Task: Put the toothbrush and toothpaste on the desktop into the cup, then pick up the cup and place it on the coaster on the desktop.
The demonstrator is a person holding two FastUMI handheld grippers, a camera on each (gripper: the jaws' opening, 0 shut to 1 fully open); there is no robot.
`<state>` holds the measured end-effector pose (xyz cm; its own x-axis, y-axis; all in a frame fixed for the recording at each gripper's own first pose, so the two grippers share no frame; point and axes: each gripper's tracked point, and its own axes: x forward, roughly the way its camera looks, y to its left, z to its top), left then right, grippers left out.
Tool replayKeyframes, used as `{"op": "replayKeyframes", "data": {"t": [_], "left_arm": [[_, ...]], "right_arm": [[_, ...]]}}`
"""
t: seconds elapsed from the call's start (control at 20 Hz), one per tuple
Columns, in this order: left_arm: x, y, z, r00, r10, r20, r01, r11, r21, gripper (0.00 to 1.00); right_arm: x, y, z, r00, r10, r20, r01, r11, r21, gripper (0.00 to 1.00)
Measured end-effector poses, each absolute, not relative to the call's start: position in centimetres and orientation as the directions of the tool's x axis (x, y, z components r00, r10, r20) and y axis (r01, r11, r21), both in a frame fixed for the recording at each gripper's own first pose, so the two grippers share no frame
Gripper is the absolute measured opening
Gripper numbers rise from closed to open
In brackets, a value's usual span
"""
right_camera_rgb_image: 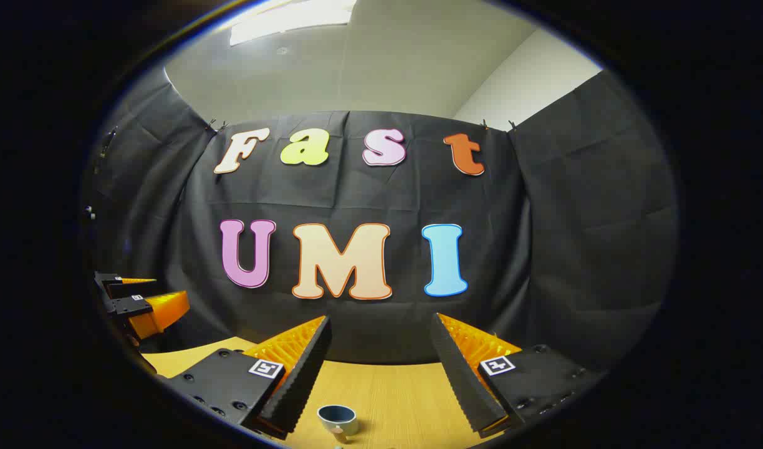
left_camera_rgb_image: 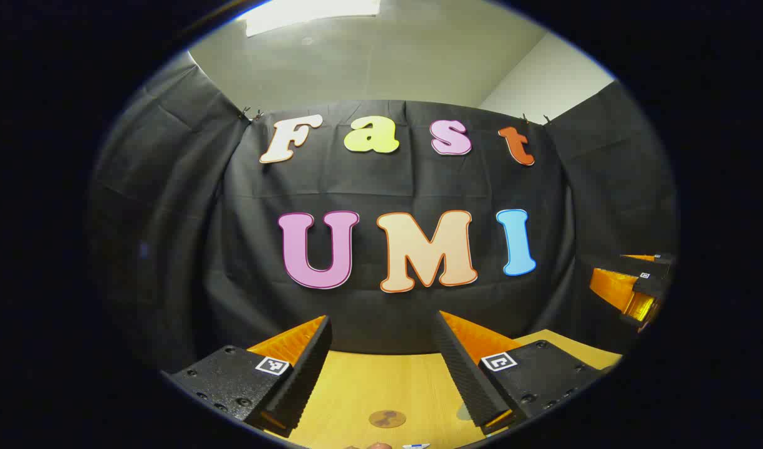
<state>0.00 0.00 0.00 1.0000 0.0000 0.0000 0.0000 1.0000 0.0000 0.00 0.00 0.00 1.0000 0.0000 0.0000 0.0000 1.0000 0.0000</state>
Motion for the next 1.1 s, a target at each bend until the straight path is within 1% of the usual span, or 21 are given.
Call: {"op": "replayKeyframes", "data": {"t": [0.1,0.15,0.2,0.3,0.4,0.45,0.55,0.6,0.75,0.8,0.85,0.9,1.1], "left_arm": [[0.1,0.0,-0.2,1.000,0.000,-0.005,0.000,1.000,-0.003,0.95],[0.2,-0.1,-0.2,1.000,0.000,-0.006,0.000,1.000,-0.007,1.00],[0.3,0.0,-0.2,1.000,0.004,-0.007,-0.004,1.000,-0.012,0.95],[0.4,0.2,-0.6,1.000,0.012,-0.016,-0.013,1.000,-0.016,0.95],[0.5,0.7,-0.8,0.999,0.029,-0.023,-0.029,1.000,-0.005,0.95],[0.5,0.8,-0.9,0.999,0.032,-0.025,-0.032,0.999,-0.003,1.00],[0.5,1.0,-0.9,0.999,0.039,-0.022,-0.039,0.999,-0.007,1.00],[0.5,1.2,-0.8,0.999,0.043,-0.020,-0.043,0.999,-0.009,0.95],[0.6,1.5,-0.9,0.998,0.052,-0.020,-0.052,0.999,-0.013,0.95],[0.6,1.5,-0.9,0.998,0.054,-0.020,-0.054,0.998,-0.014,1.00],[0.5,1.5,-1.0,0.998,0.055,-0.020,-0.056,0.998,-0.014,1.00],[0.7,1.6,-1.0,0.998,0.057,-0.019,-0.057,0.998,-0.013,0.95],[0.6,1.9,-0.9,0.998,0.064,-0.021,-0.064,0.998,-0.008,0.95]], "right_arm": [[0.1,-0.2,-0.1,1.000,-0.001,-0.001,0.001,1.000,-0.003,0.98],[0.2,-0.1,-0.3,1.000,0.002,-0.004,-0.002,1.000,-0.006,0.98],[0.3,-0.1,-0.5,1.000,0.003,-0.011,-0.003,1.000,-0.012,0.98],[0.4,0.1,-0.9,1.000,0.010,-0.025,-0.011,1.000,-0.014,0.98],[0.6,0.3,-1.2,0.999,0.016,-0.034,-0.016,1.000,-0.007,0.99],[0.6,0.3,-1.5,0.999,0.016,-0.035,-0.016,1.000,-0.009,0.98],[0.7,0.4,-1.7,0.999,0.019,-0.040,-0.020,1.000,-0.018,0.98],[0.8,0.6,-1.9,0.999,0.023,-0.043,-0.024,1.000,-0.019,0.98],[0.9,1.0,-2.5,0.997,0.040,-0.060,-0.041,0.999,-0.013,0.98],[1.0,1.2,-2.7,0.997,0.045,-0.068,-0.046,0.999,-0.010,0.98],[1.0,1.3,-2.9,0.996,0.051,-0.073,-0.052,0.999,-0.009,0.98],[1.1,1.4,-3.1,0.995,0.057,-0.081,-0.058,0.998,-0.010,0.99],[1.1,2.3,-6.2,0.981,0.094,-0.169,-0.096,0.995,0.000,0.99]]}}
